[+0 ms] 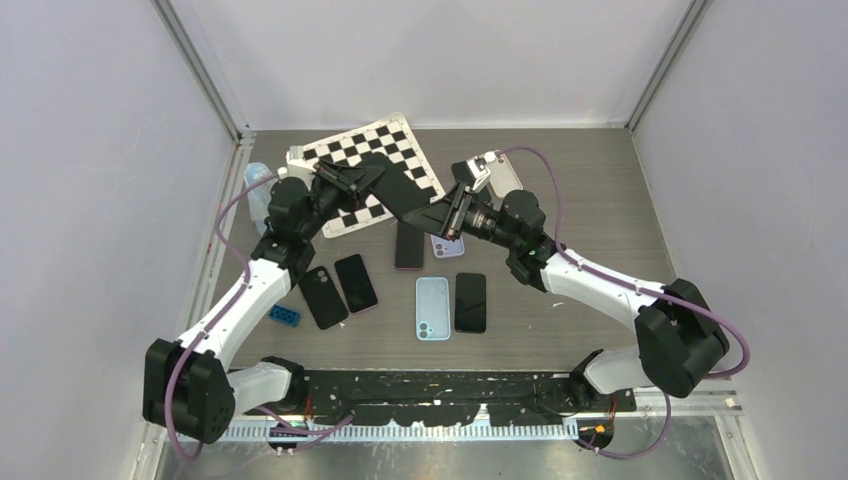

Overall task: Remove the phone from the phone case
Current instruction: Remove the phone case from the phone.

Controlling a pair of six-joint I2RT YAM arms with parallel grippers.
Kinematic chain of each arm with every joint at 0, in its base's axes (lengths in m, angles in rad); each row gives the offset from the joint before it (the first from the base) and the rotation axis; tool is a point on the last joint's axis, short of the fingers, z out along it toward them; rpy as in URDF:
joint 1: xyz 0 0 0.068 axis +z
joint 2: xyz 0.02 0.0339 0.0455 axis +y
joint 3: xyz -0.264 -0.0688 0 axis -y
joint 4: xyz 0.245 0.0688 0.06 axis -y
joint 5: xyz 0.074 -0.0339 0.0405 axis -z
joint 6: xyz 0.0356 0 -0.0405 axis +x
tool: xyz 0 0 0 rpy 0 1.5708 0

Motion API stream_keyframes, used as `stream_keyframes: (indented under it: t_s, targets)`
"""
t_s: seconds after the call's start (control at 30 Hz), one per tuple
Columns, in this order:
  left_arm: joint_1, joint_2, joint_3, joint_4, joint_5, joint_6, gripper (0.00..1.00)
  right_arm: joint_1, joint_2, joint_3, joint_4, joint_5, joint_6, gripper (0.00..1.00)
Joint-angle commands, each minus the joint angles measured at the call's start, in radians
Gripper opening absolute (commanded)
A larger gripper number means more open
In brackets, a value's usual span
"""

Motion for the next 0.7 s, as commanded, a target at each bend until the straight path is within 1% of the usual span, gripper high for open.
stream_keyframes:
  t_s: [0.0, 0.1, 0.13, 0.27, 0.33, 0.4, 0.47, 0.53, 0.67]
  targets:
    - [-0.017, 0.006, 0.023, 0.144, 0.033, -0.047, 0.00, 0.009, 0.004, 0.021, 0.088, -0.040, 0.008, 0.38]
    - [-0.022, 0.017, 0.021, 0.150, 0.036, -0.069, 0.00, 0.012, 0.006, 0.018, 0.104, -0.048, -0.005, 0.30]
    - [-0.023, 0.020, 0.021, 0.149, 0.043, -0.080, 0.00, 0.014, 0.005, 0.012, 0.105, -0.048, -0.019, 0.26]
    - [-0.030, 0.049, 0.043, 0.150, 0.108, -0.160, 0.00, 0.014, -0.009, 0.002, 0.086, -0.050, -0.107, 0.18]
    - [-0.036, 0.060, 0.056, 0.150, 0.138, -0.189, 0.00, 0.014, -0.022, 0.003, 0.044, -0.041, -0.173, 0.16]
    - [-0.045, 0.061, 0.063, 0.145, 0.149, -0.201, 0.00, 0.014, -0.040, 0.014, -0.049, -0.014, -0.249, 0.13]
    - [-0.049, 0.056, 0.067, 0.119, 0.153, -0.205, 0.00, 0.014, -0.057, 0.019, -0.096, 0.009, -0.314, 0.11]
    - [-0.052, 0.052, 0.072, 0.091, 0.157, -0.204, 0.00, 0.014, -0.070, 0.021, -0.124, 0.026, -0.365, 0.08]
    - [-0.058, 0.060, 0.087, 0.076, 0.181, -0.213, 0.00, 0.014, -0.093, 0.021, -0.168, 0.046, -0.444, 0.05]
